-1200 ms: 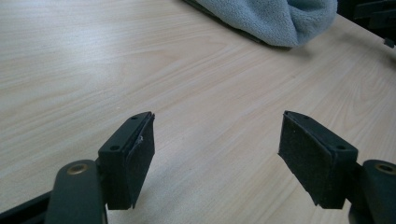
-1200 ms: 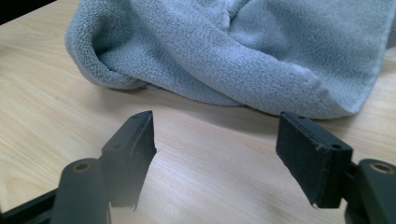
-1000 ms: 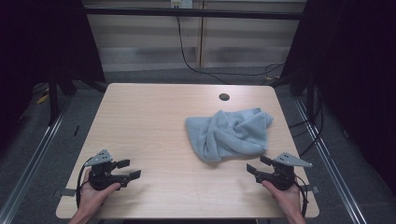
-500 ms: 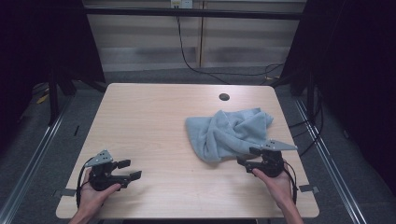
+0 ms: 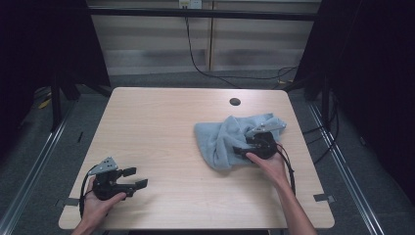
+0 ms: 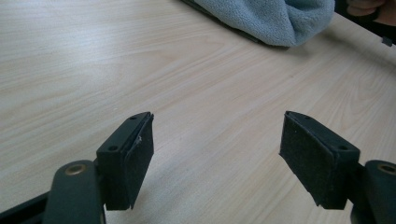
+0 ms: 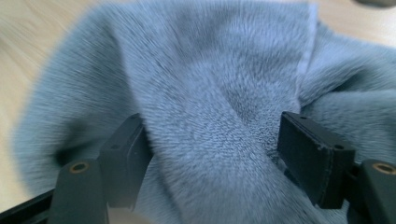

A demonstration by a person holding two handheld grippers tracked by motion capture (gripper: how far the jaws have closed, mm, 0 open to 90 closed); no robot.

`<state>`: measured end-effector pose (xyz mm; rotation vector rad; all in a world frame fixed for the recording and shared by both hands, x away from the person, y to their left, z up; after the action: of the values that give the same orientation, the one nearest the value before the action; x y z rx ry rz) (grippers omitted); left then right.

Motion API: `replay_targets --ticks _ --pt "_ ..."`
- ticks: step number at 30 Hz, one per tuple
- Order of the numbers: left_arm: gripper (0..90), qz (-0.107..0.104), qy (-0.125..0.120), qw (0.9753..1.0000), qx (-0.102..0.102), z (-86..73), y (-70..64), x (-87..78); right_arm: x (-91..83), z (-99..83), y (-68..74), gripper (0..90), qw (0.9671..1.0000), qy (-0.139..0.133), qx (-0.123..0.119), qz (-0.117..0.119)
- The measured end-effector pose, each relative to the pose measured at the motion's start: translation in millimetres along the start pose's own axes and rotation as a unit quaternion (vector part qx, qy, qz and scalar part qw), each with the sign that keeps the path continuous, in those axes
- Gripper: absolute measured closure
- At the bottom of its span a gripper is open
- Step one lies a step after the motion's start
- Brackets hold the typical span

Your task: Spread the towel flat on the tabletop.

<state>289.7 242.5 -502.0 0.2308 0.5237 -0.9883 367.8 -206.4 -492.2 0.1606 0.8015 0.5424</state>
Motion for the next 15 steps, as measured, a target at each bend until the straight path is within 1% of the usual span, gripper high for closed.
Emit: replay_targets --ticks 1,2,3,4,5,7,8,9,10,11,12,13,14,15 --pt "25.9 0.000 0.000 1.0000 0.001 0.1 -0.1 0.1 5.8 -1.2 -2.3 27.3 1.0000 0.003 -0.001 -0.005" --pt "25.9 -0.001 0.000 1.0000 0.002 0.2 -0.1 0.2 10.4 -2.8 -4.2 27.7 0.9999 0.010 0.008 -0.004" --pt "25.9 0.000 0.000 1.0000 0.001 0.2 0.2 0.2 14.9 -4.2 -5.8 28.4 0.9999 0.012 0.010 -0.002" --pt "25.9 0.000 0.000 1.0000 0.001 0.2 0.2 0.2 14.9 -4.2 -5.8 28.4 0.9999 0.012 0.010 -0.002" --pt "25.9 0.001 0.000 1.0000 0.000 0.1 0.6 0.3 21.0 -7.2 -7.5 30.3 0.9999 0.011 0.013 0.001" --pt "26.0 0.005 0.003 1.0000 0.000 -0.1 1.1 1.0 26.2 -11.1 -6.2 36.1 0.9996 0.024 0.011 0.007" --pt "26.6 0.004 0.003 1.0000 0.001 0.0 1.3 1.2 28.2 -13.0 -5.0 38.9 0.9996 0.025 0.012 0.003" --pt "26.9 0.002 -0.002 1.0000 -0.006 0.5 1.5 1.0 29.3 -13.8 -3.3 43.5 0.9997 0.022 0.008 0.004" --pt "26.8 -0.002 -0.009 0.9998 -0.018 0.7 2.1 0.8 29.1 -14.1 -0.8 48.0 0.9996 0.026 0.007 0.004" --pt "26.8 -0.008 -0.010 0.9996 -0.023 0.7 2.1 1.6 29.3 -14.2 2.1 52.0 0.9996 0.030 0.000 0.004" --pt "26.8 -0.008 -0.010 0.9996 -0.023 0.7 2.1 1.6 29.3 -14.2 2.1 52.0 0.9996 0.030 0.000 0.004" --pt "26.8 0.003 -0.001 1.0000 -0.004 1.5 0.8 1.8 30.7 -16.5 6.8 56.4 0.9996 0.026 -0.004 0.011" --pt "26.8 0.003 -0.001 1.0000 -0.004 1.5 0.8 1.8 31.5 -18.2 9.1 58.0 0.9995 0.024 -0.002 0.019" --pt "26.8 0.007 -0.001 1.0000 0.001 2.2 0.4 1.0 31.5 -18.2 9.1 58.0 0.9995 0.024 -0.002 0.019"
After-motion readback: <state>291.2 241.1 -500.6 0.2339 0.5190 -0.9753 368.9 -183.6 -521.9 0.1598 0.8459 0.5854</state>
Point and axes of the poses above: each handheld gripper's, and its own axes: x roughly forward along the jaws, z roughly out of its top, y roughly to its left, the point moved 3 cm from there along x, roughly forward along the jaws, and after that the axes turned 15 degrees about x, right-handed, at the moved point
